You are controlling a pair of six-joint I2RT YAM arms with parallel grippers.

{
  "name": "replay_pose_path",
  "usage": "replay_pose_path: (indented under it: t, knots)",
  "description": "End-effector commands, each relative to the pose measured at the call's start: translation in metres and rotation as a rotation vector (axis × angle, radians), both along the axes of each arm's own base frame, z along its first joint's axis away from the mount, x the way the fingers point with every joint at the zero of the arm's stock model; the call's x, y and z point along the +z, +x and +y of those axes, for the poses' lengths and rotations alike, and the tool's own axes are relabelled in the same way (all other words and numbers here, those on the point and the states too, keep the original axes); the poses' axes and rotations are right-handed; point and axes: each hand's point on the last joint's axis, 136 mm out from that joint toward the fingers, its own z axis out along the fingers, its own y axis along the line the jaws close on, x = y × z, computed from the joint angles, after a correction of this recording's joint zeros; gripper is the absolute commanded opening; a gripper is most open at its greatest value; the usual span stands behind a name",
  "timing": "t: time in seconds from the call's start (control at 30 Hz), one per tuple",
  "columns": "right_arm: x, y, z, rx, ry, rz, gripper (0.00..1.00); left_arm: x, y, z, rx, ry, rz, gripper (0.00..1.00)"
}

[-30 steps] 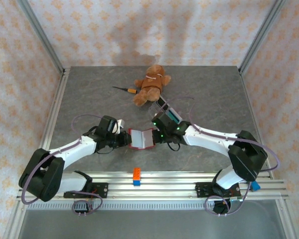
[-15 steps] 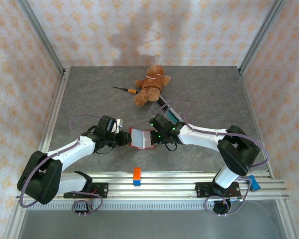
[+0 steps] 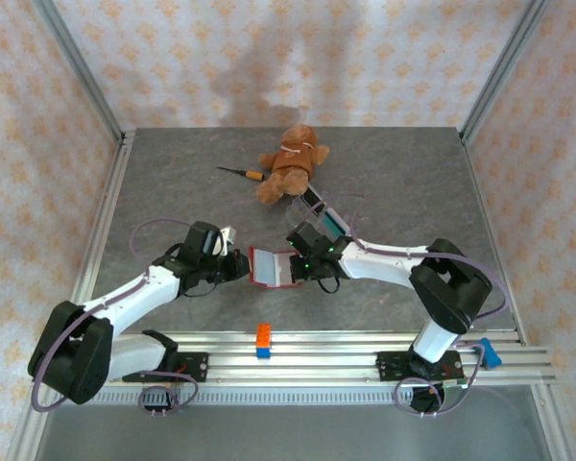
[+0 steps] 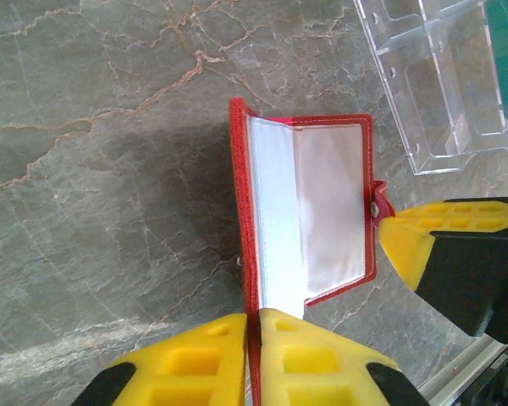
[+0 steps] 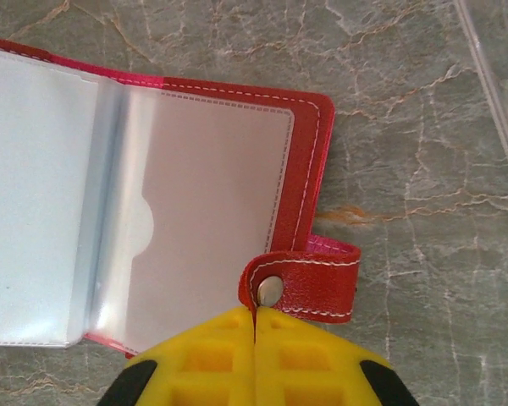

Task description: Put the credit cards into the card holder

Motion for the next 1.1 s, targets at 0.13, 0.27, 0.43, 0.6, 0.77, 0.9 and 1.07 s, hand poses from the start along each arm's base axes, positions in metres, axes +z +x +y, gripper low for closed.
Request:
replay_pose_path:
  t: [0.13,0.27,0.43,0.6,0.77,0.9,1.07]
  knots:
    - [0.006,0.008,-0.006,-0.009,-0.035,-0.033,0.0,-0.017,0.001,0.023,0.037,0.145,0.043,0.05]
    - [0.011,0.007,-0.007,-0.024,-0.014,-0.038,0.03,-0.028,-0.005,0.043,0.033,0.285,0.085,0.05]
    - [0.028,0.007,-0.011,-0.032,0.001,-0.074,0.17,-0.028,-0.005,0.04,0.035,0.272,0.095,0.08]
    - [0.056,0.009,-0.017,-0.04,0.019,-0.126,0.31,0.006,0.001,0.025,0.028,0.167,0.036,0.13]
    - [0.075,0.012,-0.027,-0.051,-0.006,-0.176,0.37,0.055,0.006,-0.002,-0.042,0.022,-0.043,0.18]
    - [0.098,0.021,-0.038,-0.057,-0.032,-0.232,0.42,0.073,0.011,-0.021,-0.058,-0.035,-0.097,0.18]
    - [0.123,0.045,-0.075,-0.094,-0.152,-0.315,0.51,0.056,0.016,-0.041,-0.125,-0.021,-0.092,0.17]
